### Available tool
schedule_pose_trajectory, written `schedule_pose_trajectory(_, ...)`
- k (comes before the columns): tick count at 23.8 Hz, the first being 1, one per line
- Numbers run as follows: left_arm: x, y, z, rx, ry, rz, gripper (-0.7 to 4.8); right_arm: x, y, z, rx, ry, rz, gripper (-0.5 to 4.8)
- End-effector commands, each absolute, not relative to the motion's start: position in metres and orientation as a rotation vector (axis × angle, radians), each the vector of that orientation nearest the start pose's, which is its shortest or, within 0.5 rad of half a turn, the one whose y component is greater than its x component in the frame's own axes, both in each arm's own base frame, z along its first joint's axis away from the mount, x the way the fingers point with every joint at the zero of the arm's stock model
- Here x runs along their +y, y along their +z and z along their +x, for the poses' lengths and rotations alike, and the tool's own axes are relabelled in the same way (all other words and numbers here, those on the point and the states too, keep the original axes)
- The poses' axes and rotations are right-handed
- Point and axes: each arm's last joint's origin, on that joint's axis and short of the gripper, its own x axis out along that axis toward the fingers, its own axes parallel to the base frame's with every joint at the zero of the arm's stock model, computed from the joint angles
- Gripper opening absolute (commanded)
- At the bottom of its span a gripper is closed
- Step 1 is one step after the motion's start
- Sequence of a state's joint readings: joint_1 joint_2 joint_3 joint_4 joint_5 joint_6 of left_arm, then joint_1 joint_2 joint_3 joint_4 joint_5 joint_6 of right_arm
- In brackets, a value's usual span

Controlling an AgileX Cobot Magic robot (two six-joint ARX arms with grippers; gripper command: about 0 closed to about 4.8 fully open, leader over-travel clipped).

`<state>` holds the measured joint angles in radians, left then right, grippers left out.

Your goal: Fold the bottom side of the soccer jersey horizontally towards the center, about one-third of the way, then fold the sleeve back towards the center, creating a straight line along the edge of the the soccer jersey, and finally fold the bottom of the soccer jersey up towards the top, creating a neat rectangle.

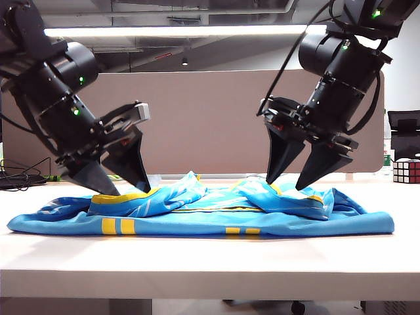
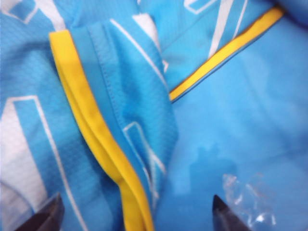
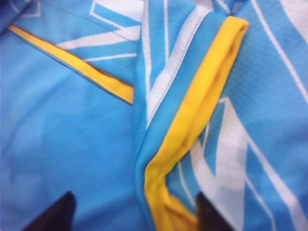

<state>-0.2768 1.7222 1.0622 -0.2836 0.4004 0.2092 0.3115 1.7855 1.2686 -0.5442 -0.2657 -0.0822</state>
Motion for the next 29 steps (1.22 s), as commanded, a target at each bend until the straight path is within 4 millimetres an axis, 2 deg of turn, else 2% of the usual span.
schedule_pose_trajectory(1,-0.095,0.216,0.324,0.808,-0.669,0.116,4.15,0.109,0.238,0.339,0.987,0.529,-0.061,3.46)
schedule_pose_trajectory(3,-0.084,0.233,0.318,0.78,-0.609,0.095,4.04,0.097,0.254,0.333,0.953,0.498,-0.031,3.46)
schedule_pose_trajectory(5,-0.055,0.255,0.305,0.789,-0.499,0.009,4.04,0.07,0.275,0.321,0.947,0.426,0.028,3.46)
schedule_pose_trajectory(8,-0.027,0.257,0.294,0.857,-0.401,-0.083,4.04,0.05,0.279,0.311,0.993,0.387,0.094,3.46)
schedule_pose_trajectory(11,0.003,0.239,0.283,0.934,-0.38,-0.272,4.04,0.022,0.263,0.303,1.05,0.405,0.301,3.46)
schedule_pose_trajectory(13,0.024,0.217,0.274,0.959,-0.366,-0.422,4.04,0.003,0.235,0.296,1.087,0.402,0.454,3.46)
schedule_pose_trajectory(16,0.029,0.201,0.267,0.974,-0.333,-0.454,4.04,-0.008,0.211,0.288,1.106,0.362,0.515,3.46)
schedule_pose_trajectory(19,0.029,0.186,0.263,0.988,-0.327,-0.464,4.04,-0.008,0.189,0.279,1.128,0.347,0.554,3.46)
schedule_pose_trajectory(29,0.026,0.147,0.272,1.123,-0.319,-0.547,4.04,-0.003,0.147,0.264,1.136,0.33,0.664,3.46)
